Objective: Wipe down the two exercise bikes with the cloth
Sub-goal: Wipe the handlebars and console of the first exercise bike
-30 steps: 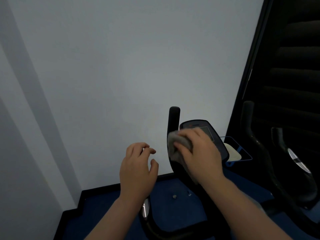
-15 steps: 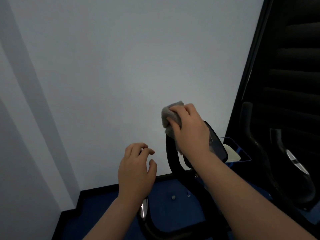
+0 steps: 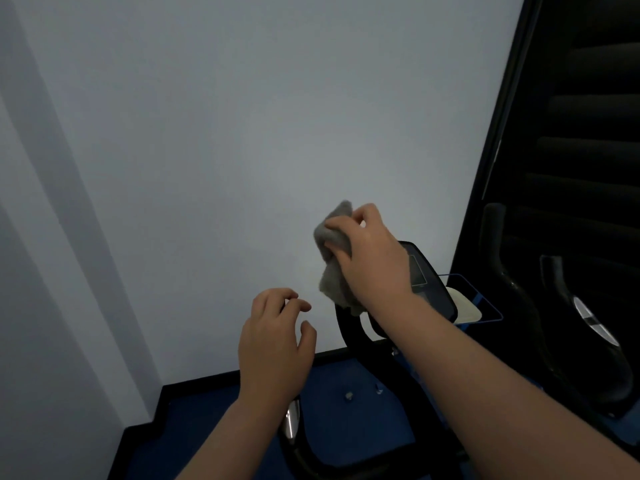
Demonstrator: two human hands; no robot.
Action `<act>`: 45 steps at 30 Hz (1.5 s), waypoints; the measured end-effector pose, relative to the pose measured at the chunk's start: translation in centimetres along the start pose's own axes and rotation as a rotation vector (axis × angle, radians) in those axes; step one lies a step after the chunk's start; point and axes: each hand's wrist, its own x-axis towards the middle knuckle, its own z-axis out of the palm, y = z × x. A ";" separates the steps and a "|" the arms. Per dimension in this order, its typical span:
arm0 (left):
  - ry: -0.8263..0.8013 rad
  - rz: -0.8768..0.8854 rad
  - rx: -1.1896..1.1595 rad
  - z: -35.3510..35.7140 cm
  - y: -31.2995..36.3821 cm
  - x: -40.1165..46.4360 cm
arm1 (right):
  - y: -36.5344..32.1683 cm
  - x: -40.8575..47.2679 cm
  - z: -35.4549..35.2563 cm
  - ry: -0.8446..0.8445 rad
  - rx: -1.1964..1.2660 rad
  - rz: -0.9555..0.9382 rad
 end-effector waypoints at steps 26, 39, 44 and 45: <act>0.022 -0.015 -0.054 0.4 -0.1 0.2 | 3.0 -1.2 0.4 0.134 0.709 0.505; 0.010 -0.030 -0.044 0.3 0.0 0.3 | 5.9 -4.5 -2.4 -0.386 0.437 0.544; -0.042 -0.037 -0.017 -0.1 -0.1 0.2 | 2.5 -4.8 0.0 -0.235 0.487 0.568; -0.054 -0.040 -0.012 -0.3 0.0 0.2 | 2.0 -5.8 0.4 -0.255 0.418 0.523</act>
